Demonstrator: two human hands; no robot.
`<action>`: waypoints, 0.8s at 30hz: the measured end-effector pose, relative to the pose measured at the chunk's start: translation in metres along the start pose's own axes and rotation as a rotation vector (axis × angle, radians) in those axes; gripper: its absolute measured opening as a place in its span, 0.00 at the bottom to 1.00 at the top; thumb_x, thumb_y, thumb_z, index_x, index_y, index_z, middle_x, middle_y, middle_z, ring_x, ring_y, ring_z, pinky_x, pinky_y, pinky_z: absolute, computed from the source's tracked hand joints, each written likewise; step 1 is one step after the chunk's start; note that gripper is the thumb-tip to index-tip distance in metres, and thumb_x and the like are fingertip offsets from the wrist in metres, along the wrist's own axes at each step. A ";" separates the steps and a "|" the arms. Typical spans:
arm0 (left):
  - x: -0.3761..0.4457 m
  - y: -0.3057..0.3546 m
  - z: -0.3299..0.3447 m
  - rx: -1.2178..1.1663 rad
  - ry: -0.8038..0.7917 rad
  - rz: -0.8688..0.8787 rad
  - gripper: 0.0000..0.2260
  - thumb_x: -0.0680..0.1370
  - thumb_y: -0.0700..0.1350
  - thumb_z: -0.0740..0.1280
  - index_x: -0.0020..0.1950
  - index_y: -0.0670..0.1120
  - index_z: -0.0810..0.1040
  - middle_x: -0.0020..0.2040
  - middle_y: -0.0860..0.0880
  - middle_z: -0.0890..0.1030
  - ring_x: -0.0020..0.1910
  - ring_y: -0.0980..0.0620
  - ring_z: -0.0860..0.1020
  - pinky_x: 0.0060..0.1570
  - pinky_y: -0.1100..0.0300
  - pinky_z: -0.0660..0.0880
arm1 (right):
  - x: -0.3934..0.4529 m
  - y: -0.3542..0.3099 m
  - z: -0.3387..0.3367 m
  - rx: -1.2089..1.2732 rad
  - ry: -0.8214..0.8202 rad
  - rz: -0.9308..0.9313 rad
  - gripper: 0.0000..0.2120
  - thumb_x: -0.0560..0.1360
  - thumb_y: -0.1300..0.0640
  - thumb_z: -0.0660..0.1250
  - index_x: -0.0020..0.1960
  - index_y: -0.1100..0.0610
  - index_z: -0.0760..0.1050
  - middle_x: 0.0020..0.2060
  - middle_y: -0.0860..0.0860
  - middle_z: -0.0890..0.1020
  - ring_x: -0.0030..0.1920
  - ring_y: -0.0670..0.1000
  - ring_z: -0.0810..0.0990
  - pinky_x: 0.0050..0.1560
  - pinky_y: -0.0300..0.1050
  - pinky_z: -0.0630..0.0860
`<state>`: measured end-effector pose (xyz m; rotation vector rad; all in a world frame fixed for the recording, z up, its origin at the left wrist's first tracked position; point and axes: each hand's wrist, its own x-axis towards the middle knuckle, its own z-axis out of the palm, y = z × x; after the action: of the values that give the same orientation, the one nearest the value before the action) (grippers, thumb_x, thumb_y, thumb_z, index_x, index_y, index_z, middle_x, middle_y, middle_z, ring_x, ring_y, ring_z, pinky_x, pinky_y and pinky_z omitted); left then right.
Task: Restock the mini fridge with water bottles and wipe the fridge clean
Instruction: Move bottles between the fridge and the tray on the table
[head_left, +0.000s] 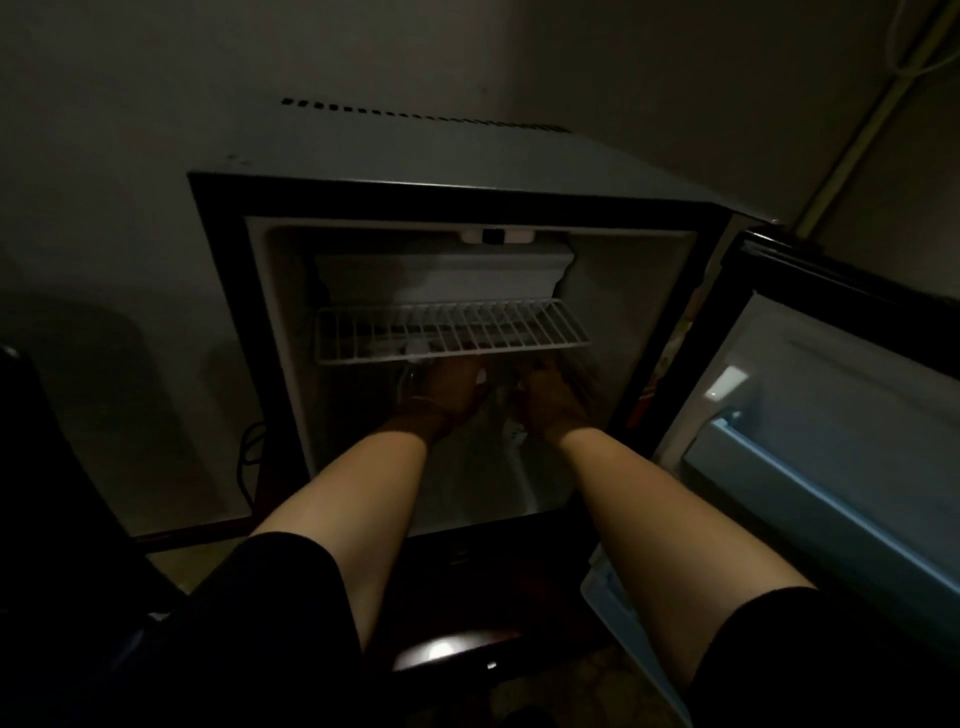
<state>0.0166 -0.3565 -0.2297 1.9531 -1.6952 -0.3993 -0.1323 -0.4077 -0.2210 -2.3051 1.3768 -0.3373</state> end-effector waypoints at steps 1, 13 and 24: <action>-0.004 0.000 -0.001 0.005 -0.031 0.011 0.16 0.82 0.45 0.64 0.69 0.42 0.75 0.69 0.39 0.74 0.68 0.38 0.72 0.67 0.52 0.67 | -0.004 -0.002 -0.002 -0.006 -0.016 0.030 0.24 0.82 0.54 0.61 0.77 0.56 0.64 0.75 0.59 0.64 0.71 0.62 0.68 0.72 0.57 0.67; -0.093 0.058 -0.037 0.075 -0.153 -0.055 0.17 0.76 0.48 0.69 0.64 0.49 0.76 0.63 0.46 0.75 0.57 0.45 0.77 0.56 0.54 0.75 | -0.107 -0.037 -0.051 -0.134 -0.155 0.004 0.17 0.78 0.56 0.66 0.67 0.58 0.73 0.63 0.61 0.73 0.60 0.64 0.77 0.60 0.55 0.76; -0.210 0.153 -0.047 0.159 -0.034 -0.097 0.13 0.75 0.50 0.68 0.58 0.48 0.76 0.56 0.49 0.73 0.53 0.46 0.77 0.55 0.48 0.77 | -0.234 -0.022 -0.098 -0.125 -0.026 -0.203 0.14 0.78 0.54 0.66 0.61 0.59 0.72 0.58 0.58 0.72 0.54 0.62 0.77 0.53 0.55 0.75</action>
<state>-0.1211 -0.1547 -0.1290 2.1603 -1.7041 -0.3433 -0.2676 -0.2164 -0.1211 -2.5503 1.1848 -0.2883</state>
